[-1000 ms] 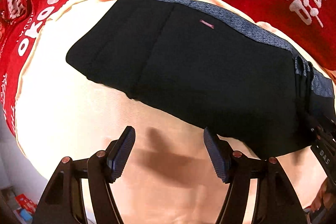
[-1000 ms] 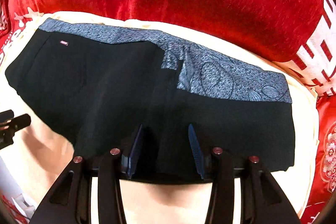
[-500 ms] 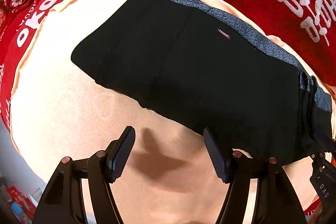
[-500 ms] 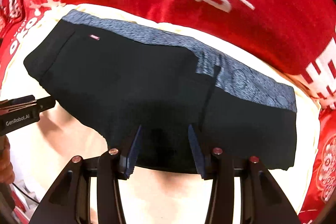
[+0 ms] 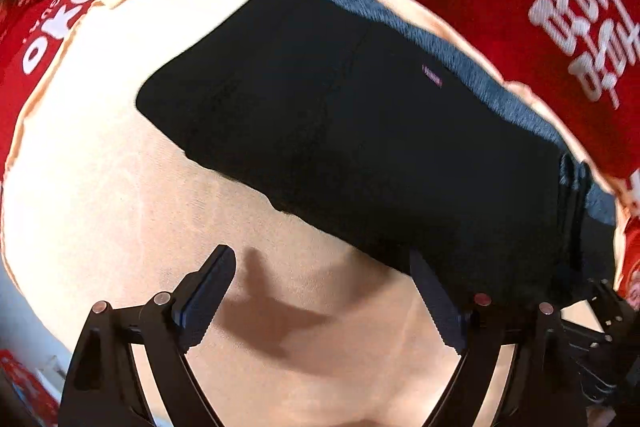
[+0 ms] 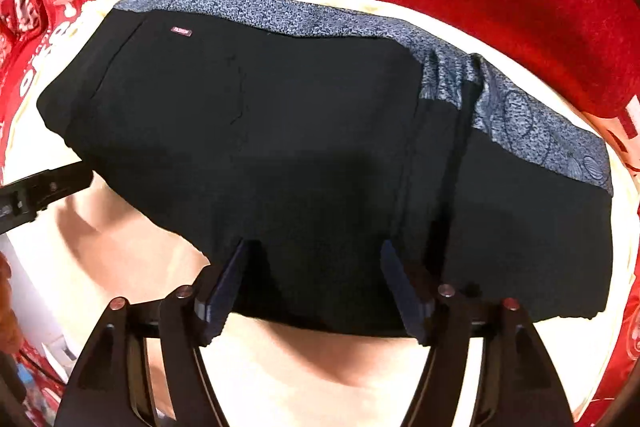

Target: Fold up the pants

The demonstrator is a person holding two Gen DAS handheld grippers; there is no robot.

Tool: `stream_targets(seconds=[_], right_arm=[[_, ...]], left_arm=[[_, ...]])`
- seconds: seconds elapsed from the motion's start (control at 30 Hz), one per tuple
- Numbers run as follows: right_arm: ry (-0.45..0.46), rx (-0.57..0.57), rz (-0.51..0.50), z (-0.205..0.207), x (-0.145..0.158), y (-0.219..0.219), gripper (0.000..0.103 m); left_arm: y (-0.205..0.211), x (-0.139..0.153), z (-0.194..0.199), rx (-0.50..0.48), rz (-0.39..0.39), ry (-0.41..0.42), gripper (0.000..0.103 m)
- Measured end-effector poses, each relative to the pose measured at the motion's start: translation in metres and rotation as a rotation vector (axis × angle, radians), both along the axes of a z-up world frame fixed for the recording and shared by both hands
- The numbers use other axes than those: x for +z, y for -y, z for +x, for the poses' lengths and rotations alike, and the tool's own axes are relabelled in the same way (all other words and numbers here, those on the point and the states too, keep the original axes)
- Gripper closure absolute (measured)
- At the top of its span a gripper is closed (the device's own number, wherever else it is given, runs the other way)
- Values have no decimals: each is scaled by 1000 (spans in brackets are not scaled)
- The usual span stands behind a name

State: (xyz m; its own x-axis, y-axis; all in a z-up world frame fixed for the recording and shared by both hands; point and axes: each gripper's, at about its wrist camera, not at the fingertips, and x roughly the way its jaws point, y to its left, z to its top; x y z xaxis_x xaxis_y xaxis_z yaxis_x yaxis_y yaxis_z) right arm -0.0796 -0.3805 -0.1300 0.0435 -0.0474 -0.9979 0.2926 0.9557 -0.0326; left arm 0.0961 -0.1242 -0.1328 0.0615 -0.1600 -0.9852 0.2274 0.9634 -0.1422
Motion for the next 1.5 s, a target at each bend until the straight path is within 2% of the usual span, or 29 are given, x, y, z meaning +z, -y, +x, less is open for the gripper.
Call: stream_targets(seconds=[0.2, 0.37, 0.43, 0.7, 0.9, 0.97, 1.07, 1.13, 1.2, 1.27, 1.37, 1.43, 1.47, 1.5], right_arm=[[1, 17, -11, 2, -4, -5, 24], [-1, 21, -12, 4, -7, -9, 23], [-3, 24, -14, 4, -9, -10, 23], [-1, 33, -21, 4, -12, -18, 20], [1, 56, -38, 4, -16, -27, 18], [8, 52, -34, 4, -16, -28, 18], [14, 54, -27, 2, -16, -30, 18], [20, 52, -17, 1, -16, -29, 18], [23, 48, -10, -1, -15, -27, 18], [24, 49, -4, -1, -13, -22, 18], [27, 39, 14, 0, -9, -17, 18], [23, 35, 31, 2, -3, -14, 18], [25, 28, 40, 4, 3, -12, 18], [34, 18, 45, 7, 10, -8, 18]], left_arm=[[-26, -6, 5, 47, -67, -27, 13], [-49, -4, 17, 104, -122, -14, 13], [-46, 9, 18, 146, -172, -15, 13], [-69, 0, 33, 267, -414, -51, 13], [-63, -11, 39, 312, -526, -41, 13], [-60, -12, 44, 318, -541, -34, 13], [-52, -9, 52, 329, -533, -37, 13], [-43, 0, 55, 318, -534, -8, 13], [-32, -1, 57, 285, -469, 19, 13], [-25, -13, 61, 292, -410, -6, 13], [-14, -9, 61, 306, -337, 32, 13], [-8, -7, 59, 301, -247, 57, 33], [-6, -6, 59, 290, -192, 72, 52], [-4, -4, 58, 268, -159, 86, 59]])
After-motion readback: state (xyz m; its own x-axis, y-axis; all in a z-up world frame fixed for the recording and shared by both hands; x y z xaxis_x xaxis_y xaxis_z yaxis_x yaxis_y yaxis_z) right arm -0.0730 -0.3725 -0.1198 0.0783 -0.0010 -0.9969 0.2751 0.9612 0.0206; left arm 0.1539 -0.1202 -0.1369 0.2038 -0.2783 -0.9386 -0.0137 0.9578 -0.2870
